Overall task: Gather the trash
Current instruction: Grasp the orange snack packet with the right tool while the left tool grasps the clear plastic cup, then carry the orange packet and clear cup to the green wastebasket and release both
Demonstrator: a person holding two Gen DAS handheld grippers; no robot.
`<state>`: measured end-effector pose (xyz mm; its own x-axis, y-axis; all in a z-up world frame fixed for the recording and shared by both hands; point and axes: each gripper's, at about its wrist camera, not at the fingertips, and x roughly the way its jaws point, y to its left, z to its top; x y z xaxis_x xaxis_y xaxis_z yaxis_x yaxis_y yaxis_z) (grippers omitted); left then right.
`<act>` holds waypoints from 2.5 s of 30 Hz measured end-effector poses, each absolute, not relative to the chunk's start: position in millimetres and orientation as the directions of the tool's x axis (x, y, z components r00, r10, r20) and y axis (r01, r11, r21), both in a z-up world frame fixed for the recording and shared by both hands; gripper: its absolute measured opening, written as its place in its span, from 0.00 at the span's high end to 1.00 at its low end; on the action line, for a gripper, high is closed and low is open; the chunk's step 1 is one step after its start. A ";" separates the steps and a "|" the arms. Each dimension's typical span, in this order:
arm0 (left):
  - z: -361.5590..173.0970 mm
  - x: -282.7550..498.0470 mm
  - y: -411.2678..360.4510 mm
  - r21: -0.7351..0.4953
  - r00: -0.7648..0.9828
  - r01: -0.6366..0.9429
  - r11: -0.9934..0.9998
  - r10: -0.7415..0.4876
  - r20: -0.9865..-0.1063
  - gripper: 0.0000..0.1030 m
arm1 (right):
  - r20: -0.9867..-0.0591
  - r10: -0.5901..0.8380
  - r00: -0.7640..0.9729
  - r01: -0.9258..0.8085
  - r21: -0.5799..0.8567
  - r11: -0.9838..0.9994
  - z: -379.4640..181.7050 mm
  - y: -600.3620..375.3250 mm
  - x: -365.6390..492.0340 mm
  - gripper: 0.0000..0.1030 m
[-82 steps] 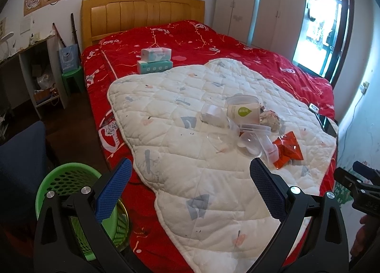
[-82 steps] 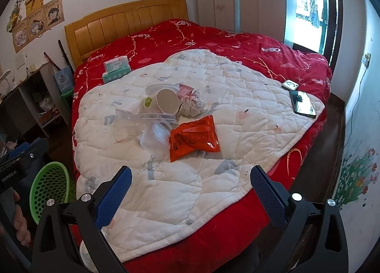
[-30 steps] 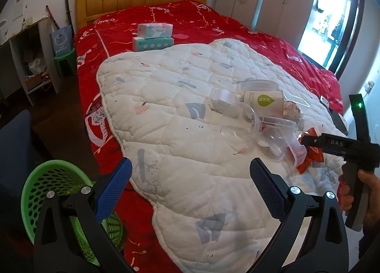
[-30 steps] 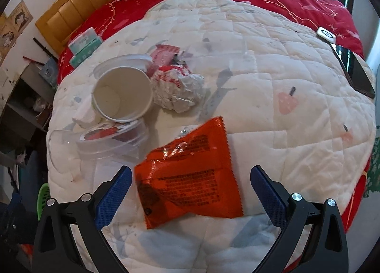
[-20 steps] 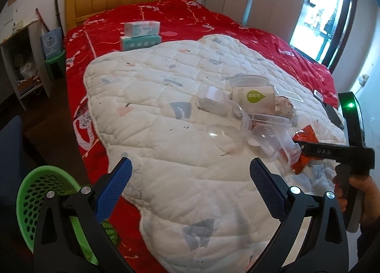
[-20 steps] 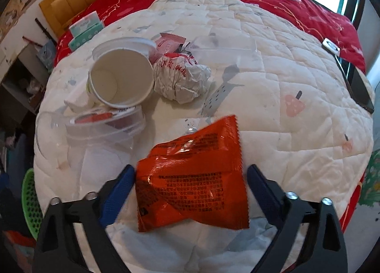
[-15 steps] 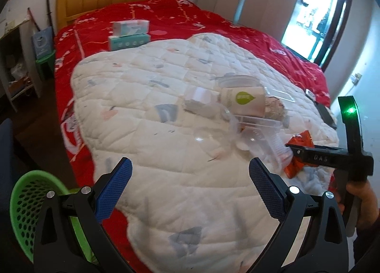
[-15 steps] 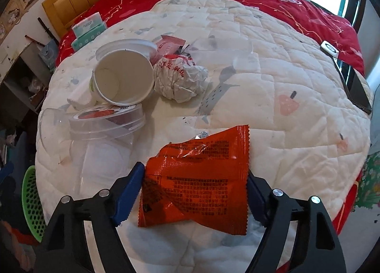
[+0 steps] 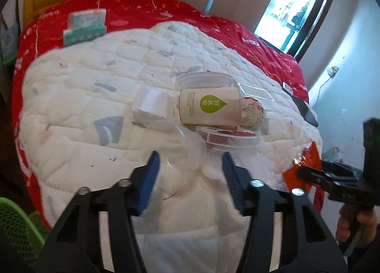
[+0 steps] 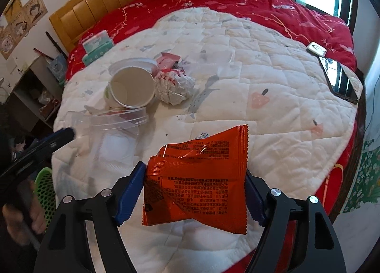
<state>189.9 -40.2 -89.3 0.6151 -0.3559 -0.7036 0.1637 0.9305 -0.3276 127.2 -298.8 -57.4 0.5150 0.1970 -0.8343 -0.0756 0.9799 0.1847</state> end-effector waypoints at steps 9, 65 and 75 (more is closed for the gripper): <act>-94.3 187.2 -41.5 -0.367 0.618 0.190 0.911 -0.401 -0.676 0.97 | -0.804 0.239 0.544 -0.100 0.221 0.970 -42.5 -292.6 104.6 0.29; -169.4 -49.0 227.1 -0.362 0.536 -0.480 0.799 -0.060 -0.842 0.48 | -0.769 0.533 0.352 -0.606 0.247 0.756 -18.1 -24.4 28.2 0.28; -158.9 -71.0 239.8 -0.340 0.549 -0.512 0.789 -0.004 -0.836 0.45 | -0.770 0.552 0.319 -0.645 0.250 0.722 -21.9 1.7 22.5 0.28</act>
<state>-71.0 239.8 -158.9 0.5486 -0.0045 -0.8360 -0.5118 0.7889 -0.3401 22.5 1.7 -21.9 0.3189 0.5520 -0.7705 -0.6452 0.7219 0.2501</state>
